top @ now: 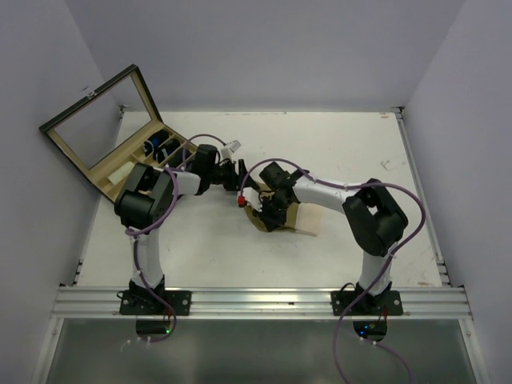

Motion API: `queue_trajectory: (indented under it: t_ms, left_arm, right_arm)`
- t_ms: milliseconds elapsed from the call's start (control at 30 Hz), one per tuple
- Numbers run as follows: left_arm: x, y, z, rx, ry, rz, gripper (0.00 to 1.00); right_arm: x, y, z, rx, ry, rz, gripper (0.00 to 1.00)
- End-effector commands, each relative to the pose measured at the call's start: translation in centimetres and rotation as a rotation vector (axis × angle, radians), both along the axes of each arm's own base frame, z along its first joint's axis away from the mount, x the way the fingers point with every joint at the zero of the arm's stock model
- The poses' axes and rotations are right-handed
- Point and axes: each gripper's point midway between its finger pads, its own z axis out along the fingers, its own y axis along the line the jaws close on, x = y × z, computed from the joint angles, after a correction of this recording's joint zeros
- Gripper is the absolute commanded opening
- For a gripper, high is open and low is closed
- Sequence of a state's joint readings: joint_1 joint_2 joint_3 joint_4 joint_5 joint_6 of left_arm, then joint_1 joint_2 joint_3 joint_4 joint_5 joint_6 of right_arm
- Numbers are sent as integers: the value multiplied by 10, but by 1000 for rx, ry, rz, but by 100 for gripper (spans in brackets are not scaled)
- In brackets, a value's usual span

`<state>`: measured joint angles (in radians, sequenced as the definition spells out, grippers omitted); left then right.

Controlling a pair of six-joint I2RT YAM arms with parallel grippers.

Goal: Roll the underwear
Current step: Fold the underwear

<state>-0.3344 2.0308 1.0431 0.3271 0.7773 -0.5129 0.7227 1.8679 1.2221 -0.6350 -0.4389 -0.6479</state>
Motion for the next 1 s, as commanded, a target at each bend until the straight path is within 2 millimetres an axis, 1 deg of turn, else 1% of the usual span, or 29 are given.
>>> queue_trajectory:
  t_ms: [0, 67, 167, 200, 233, 267, 300, 367, 400, 500, 567, 667, 700, 733, 767, 800, 900, 967]
  left_arm:
    - [-4, 7, -14, 58, 32, 23, 63]
    - [-5, 6, -6, 44, 13, 15, 66]
    - [-3, 5, 14, 30, -23, 10, 70]
    - [-2, 6, 26, 23, -48, 11, 71]
    - [-2, 6, 31, 26, -61, 12, 73]
    - [-1, 6, 38, 25, -78, 15, 73]
    - [0, 8, 50, 21, -97, 22, 73]
    - [-1, 8, 61, 4, -108, 21, 73]
    - [1, 10, 71, -8, -127, 24, 74]
    - [-2, 8, 88, -51, -133, 2, 74]
    - [-3, 6, 94, -76, -134, -4, 73]
    - [-5, 2, 89, -110, -95, -6, 72]
    - [-6, 0, 80, -116, -65, -8, 70]
    - [-4, -2, 82, -144, -61, -3, 69]
    - [-4, -4, 79, -156, -54, -9, 68]
    - [-3, -7, 69, -157, -46, -14, 66]
    - [2, -12, 48, -158, -24, -26, 59]
    - [4, -11, 38, -144, -6, -11, 59]
  right_arm:
    - [-7, -1, -12, -15, 52, 9, 0]
    - [-4, 0, -14, -22, 47, 6, 0]
    - [-4, -1, -17, -38, 61, 2, 0]
    - [-5, -1, -18, -40, 68, 3, 0]
    - [-4, 0, -19, -42, 71, 0, 0]
    - [-5, -1, -19, -43, 75, 0, 0]
    - [-5, 0, -18, -40, 75, -2, 0]
    - [-5, 0, -18, -40, 75, 1, 0]
    - [-5, 0, -18, -43, 78, 2, 0]
    - [-5, 0, -18, -42, 80, 4, 0]
    - [-5, 1, -17, -39, 78, 4, 0]
    - [-3, 2, -15, -34, 74, 9, 0]
    - [-3, 2, -15, -35, 72, 9, 0]
    - [-2, 3, -14, -34, 68, 8, 0]
    - [-2, 2, -14, -36, 68, 9, 0]
    - [-2, 3, -13, -34, 69, 10, 0]
    - [-3, 2, -14, -42, 74, 12, 0]
    - [-3, 2, -14, -42, 77, 11, 1]
